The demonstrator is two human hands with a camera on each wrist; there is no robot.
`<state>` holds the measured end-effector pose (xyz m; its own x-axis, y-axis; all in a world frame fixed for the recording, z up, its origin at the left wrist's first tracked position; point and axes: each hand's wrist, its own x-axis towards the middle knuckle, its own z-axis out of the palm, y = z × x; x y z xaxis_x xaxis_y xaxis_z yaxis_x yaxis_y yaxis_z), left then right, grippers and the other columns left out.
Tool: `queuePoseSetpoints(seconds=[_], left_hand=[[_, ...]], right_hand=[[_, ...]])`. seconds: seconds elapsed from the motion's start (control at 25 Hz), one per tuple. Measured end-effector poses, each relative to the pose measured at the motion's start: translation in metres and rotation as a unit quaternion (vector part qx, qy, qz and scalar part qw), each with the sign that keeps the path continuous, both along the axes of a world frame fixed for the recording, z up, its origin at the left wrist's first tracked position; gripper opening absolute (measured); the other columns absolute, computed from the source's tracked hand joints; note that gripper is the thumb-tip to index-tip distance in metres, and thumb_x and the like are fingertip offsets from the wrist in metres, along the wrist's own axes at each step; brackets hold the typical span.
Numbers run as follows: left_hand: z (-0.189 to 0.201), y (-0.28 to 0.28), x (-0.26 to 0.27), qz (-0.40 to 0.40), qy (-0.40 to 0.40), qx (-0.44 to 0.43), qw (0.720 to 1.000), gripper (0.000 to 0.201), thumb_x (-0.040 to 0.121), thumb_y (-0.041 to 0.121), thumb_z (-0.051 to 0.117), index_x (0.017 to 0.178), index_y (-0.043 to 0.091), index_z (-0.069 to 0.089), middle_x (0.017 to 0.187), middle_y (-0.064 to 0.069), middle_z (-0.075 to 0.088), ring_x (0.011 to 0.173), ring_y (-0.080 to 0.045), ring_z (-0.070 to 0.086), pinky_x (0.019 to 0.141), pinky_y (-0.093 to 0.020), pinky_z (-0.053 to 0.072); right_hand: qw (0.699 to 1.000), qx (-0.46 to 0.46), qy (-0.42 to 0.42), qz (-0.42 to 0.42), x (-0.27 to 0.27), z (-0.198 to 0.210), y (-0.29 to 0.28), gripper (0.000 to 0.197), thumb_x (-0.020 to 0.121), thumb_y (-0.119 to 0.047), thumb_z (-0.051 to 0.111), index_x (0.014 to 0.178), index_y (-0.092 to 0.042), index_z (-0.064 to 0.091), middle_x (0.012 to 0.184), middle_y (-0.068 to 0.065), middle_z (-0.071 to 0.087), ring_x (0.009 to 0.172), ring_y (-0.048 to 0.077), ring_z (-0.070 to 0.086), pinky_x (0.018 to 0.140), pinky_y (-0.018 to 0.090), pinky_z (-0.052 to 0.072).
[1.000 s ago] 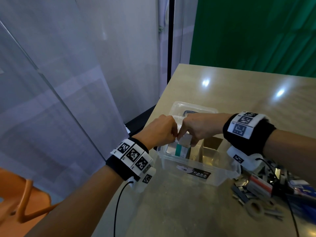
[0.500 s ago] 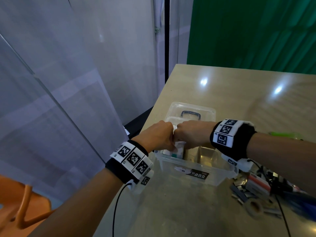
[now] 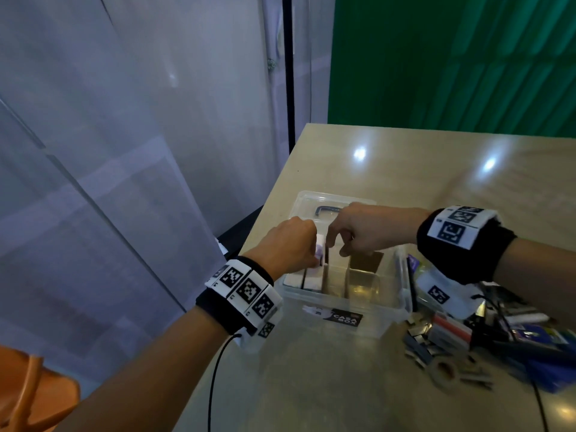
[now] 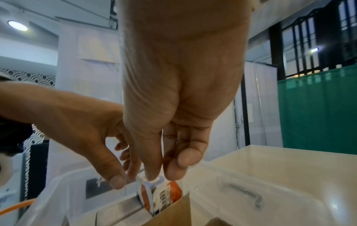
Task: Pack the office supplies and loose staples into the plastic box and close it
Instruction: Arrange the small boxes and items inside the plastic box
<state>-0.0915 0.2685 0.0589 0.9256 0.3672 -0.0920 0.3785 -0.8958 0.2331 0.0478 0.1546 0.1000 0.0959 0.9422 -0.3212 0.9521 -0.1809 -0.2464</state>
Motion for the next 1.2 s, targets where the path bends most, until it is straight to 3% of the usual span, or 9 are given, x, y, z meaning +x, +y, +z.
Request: queuePoseSetpoints(seconds=[0.2, 0.36, 0.48, 0.64, 0.76, 0.84, 0.96, 1.08, 1.2], left_hand=[[0.021, -0.030, 0.040, -0.048, -0.050, -0.022, 0.997, 0.016, 0.085, 0.029, 0.075, 0.092, 0.015, 0.075, 0.084, 0.000, 0.069, 0.066, -0.013, 0.063, 0.066, -0.027, 0.054], [0.036, -0.074, 0.085, -0.076, -0.077, -0.004, 0.994, 0.016, 0.085, 0.032, 0.073, 0.084, 0.016, 0.075, 0.076, 0.002, 0.064, 0.066, -0.017, 0.061, 0.065, -0.032, 0.053], [0.040, -0.111, 0.119, -0.098, -0.072, 0.000, 0.993, 0.016, 0.086, 0.031, 0.073, 0.079, 0.016, 0.075, 0.073, 0.000, 0.061, 0.066, -0.022, 0.062, 0.064, -0.033, 0.052], [0.036, -0.160, 0.164, -0.113, -0.059, 0.000, 0.992, 0.014, 0.085, 0.028, 0.071, 0.081, 0.015, 0.075, 0.074, -0.003, 0.065, 0.070, -0.027, 0.065, 0.064, -0.033, 0.052], [0.019, -0.187, 0.192, -0.110, -0.030, -0.014, 0.993, 0.014, 0.084, 0.026, 0.072, 0.075, 0.015, 0.068, 0.078, -0.005, 0.065, 0.076, -0.028, 0.066, 0.070, -0.038, 0.056], [0.005, -0.202, 0.208, -0.099, -0.007, -0.018, 0.995, 0.014, 0.085, 0.026, 0.070, 0.091, 0.014, 0.069, 0.093, -0.006, 0.064, 0.087, -0.028, 0.065, 0.078, -0.041, 0.056], [-0.014, -0.219, 0.225, -0.113, 0.021, 0.006, 0.993, 0.036, 0.090, 0.028, 0.065, 0.123, 0.015, 0.060, 0.117, -0.009, 0.057, 0.108, -0.030, 0.056, 0.089, -0.044, 0.052], [-0.033, -0.232, 0.235, -0.159, 0.028, 0.011, 0.987, 0.050, 0.089, 0.033, 0.067, 0.135, 0.017, 0.054, 0.126, -0.010, 0.052, 0.117, -0.032, 0.046, 0.093, -0.049, 0.048], [-0.056, -0.242, 0.244, -0.176, 0.068, 0.061, 0.980, 0.057, 0.086, 0.042, 0.068, 0.136, 0.020, 0.053, 0.133, -0.005, 0.050, 0.124, -0.031, 0.043, 0.096, -0.055, 0.046]], right_hand=[[0.997, 0.037, 0.021, -0.065, 0.057, 0.030, -0.056, 0.017, 0.090, -0.023, 0.072, 0.107, -0.023, 0.071, 0.062, -0.001, 0.071, 0.054, 0.010, 0.066, 0.061, 0.024, 0.053], [0.988, 0.076, 0.045, -0.128, 0.112, 0.040, -0.119, 0.014, 0.089, -0.020, 0.075, 0.103, -0.016, 0.074, 0.061, 0.001, 0.071, 0.052, 0.016, 0.066, 0.056, 0.022, 0.052], [0.982, 0.073, 0.057, -0.162, 0.145, 0.033, -0.160, 0.014, 0.090, -0.021, 0.075, 0.103, -0.015, 0.074, 0.062, -0.001, 0.072, 0.055, 0.017, 0.069, 0.057, 0.026, 0.055], [0.981, 0.062, 0.061, -0.175, 0.188, 0.008, -0.205, 0.010, 0.091, -0.020, 0.074, 0.099, -0.014, 0.076, 0.067, -0.002, 0.074, 0.057, 0.016, 0.070, 0.054, 0.022, 0.054], [0.978, 0.068, 0.058, -0.190, 0.217, -0.013, -0.229, 0.010, 0.091, -0.022, 0.074, 0.096, -0.014, 0.077, 0.072, -0.001, 0.074, 0.062, 0.016, 0.070, 0.060, 0.028, 0.054], [0.973, 0.084, 0.025, -0.213, 0.234, -0.029, -0.242, 0.015, 0.089, -0.025, 0.075, 0.101, -0.015, 0.077, 0.081, -0.004, 0.072, 0.072, 0.012, 0.067, 0.064, 0.025, 0.049], [0.967, 0.078, 0.009, -0.242, 0.250, -0.049, -0.259, 0.028, 0.088, -0.027, 0.076, 0.112, -0.013, 0.074, 0.091, -0.002, 0.069, 0.081, 0.011, 0.064, 0.067, 0.024, 0.046], [0.971, 0.033, 0.009, -0.236, 0.258, -0.059, -0.275, 0.036, 0.091, -0.030, 0.074, 0.122, -0.012, 0.069, 0.107, 0.003, 0.070, 0.090, 0.017, 0.064, 0.076, 0.028, 0.049], [0.972, 0.019, 0.014, -0.235, 0.268, -0.063, -0.288, 0.034, 0.092, -0.032, 0.073, 0.119, -0.011, 0.070, 0.107, 0.002, 0.070, 0.089, 0.016, 0.063, 0.074, 0.028, 0.048]])
